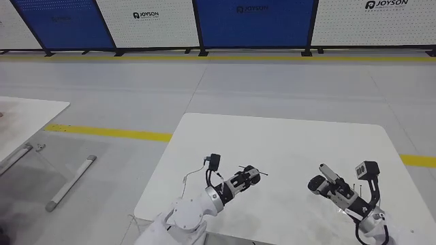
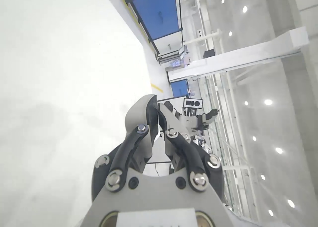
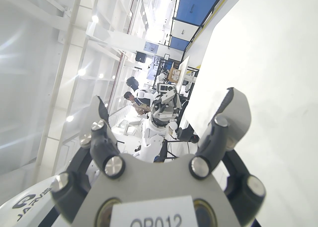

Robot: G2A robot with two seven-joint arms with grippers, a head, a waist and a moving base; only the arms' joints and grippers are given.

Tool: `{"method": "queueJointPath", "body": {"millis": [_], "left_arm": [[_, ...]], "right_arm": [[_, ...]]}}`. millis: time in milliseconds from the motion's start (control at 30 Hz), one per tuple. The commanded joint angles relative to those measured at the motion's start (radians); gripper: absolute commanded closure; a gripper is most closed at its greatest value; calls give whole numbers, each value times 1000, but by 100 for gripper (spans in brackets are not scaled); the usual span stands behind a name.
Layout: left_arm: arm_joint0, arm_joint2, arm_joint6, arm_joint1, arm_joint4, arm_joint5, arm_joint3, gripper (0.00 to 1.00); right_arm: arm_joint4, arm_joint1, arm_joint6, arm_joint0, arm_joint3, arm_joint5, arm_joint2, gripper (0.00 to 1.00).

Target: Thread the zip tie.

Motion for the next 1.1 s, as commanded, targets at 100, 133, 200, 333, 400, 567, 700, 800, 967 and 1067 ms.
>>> {"method": "queueJointPath", "body": {"millis": [100, 133, 200, 333, 400, 567, 700, 800, 967, 1067], "left_arm": [[1, 1, -1, 0, -5, -2, 0, 100], [1, 1, -1, 0, -5, -2, 0, 100], [1, 2, 5, -1, -8, -8, -3, 100], [5, 6, 21, -5, -55, -65, -33, 100], [8, 1, 17, -5, -81, -99, -59, 100], [24, -15, -15, -3, -132, -161, -135, 100], [38, -29, -30, -2, -198, -213, -199, 100], [49, -40, -33, -1, -228, -249, -227, 100], [66, -51, -65, -1, -309, -300, -250, 100], [69, -59, -83, 1, -327, -311, -251, 100]], "right_arm": [[0, 0, 0, 0, 0, 0, 0, 0], [0, 0, 0, 0, 0, 0, 0, 0], [0, 0, 0, 0, 0, 0, 0, 0], [0, 0, 0, 0, 0, 0, 0, 0], [0, 0, 0, 0, 0, 0, 0, 0], [0, 0, 0, 0, 0, 0, 0, 0], [0, 0, 0, 0, 0, 0, 0, 0], [0, 0, 0, 0, 0, 0, 0, 0], [0, 0, 0, 0, 0, 0, 0, 0], [0, 0, 0, 0, 0, 0, 0, 0]]}}
